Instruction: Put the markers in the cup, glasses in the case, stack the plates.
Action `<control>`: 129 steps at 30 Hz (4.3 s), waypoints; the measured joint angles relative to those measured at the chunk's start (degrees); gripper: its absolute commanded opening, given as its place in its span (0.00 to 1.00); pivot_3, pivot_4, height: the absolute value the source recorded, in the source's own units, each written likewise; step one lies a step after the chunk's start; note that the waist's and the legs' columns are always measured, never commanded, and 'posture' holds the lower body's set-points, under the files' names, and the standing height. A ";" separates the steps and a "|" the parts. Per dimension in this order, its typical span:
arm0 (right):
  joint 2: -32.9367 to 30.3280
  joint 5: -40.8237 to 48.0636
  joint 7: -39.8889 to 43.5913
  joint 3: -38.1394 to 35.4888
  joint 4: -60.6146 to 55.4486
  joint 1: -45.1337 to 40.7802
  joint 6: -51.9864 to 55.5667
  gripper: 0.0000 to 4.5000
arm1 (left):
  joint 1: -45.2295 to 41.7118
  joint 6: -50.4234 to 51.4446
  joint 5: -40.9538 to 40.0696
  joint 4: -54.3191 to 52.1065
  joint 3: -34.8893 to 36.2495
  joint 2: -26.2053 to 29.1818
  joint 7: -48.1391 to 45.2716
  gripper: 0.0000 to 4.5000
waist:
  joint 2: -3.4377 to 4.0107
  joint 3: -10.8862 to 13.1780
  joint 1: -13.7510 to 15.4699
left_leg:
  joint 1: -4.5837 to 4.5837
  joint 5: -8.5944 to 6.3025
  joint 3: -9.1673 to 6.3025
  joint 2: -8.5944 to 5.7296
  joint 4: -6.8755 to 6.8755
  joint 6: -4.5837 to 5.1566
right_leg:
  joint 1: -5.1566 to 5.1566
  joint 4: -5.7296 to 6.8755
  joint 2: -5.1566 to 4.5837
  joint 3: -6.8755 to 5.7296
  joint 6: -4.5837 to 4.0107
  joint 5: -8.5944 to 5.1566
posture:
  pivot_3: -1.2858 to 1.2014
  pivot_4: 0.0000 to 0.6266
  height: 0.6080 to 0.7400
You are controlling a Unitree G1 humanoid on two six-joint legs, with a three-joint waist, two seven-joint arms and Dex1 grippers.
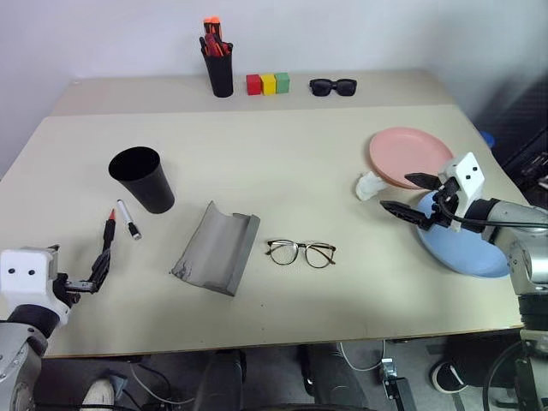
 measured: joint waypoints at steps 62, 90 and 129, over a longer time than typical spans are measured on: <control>23.61 -1.86 -9.64 24.64 -27.59 -1.32 4.25 1.00 | -42.99 25.62 5.48 19.15 -0.43 -2.09 23.82 0.01 | -0.16 -0.07 0.26 | 0.08 0.08 -0.36 0.00 0.00 -0.12 | 0.00 0.49 0.13 -0.16 0.20 0.12 | 0.52 0.24 1.00; 40.26 -7.83 -18.28 25.02 -15.81 -10.95 -6.76 1.00 | -51.71 -17.34 15.97 25.93 -20.82 -2.98 21.21 0.23 | -0.17 -0.09 0.19 | 0.07 0.13 -0.36 0.00 -0.04 -0.19 | -0.03 0.55 0.16 -0.16 0.27 0.16 | 0.52 0.24 1.00; 40.14 -7.74 -16.62 25.25 -14.27 -9.80 -7.41 1.00 | -42.51 25.30 14.20 24.95 -7.56 3.18 24.75 0.99 | -0.19 -0.10 0.12 | 0.09 0.13 -0.45 0.00 -0.05 -0.19 | 0.00 0.56 0.17 -0.24 0.27 0.15 | 0.52 0.24 1.00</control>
